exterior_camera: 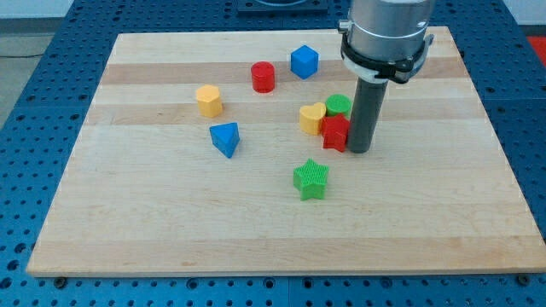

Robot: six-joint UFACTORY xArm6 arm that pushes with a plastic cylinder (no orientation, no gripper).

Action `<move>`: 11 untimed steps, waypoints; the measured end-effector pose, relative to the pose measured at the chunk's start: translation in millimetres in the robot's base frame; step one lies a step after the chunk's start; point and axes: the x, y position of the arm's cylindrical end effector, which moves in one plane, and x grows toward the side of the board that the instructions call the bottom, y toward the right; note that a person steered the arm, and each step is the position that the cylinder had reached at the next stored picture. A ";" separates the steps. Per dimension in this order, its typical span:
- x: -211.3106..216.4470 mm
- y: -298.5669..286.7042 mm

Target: Push green star into yellow heart

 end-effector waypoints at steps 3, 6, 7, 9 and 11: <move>89.8 1.4; 62.5 -74.8; 42.1 -74.8; 31.5 -74.8; 26.5 -74.8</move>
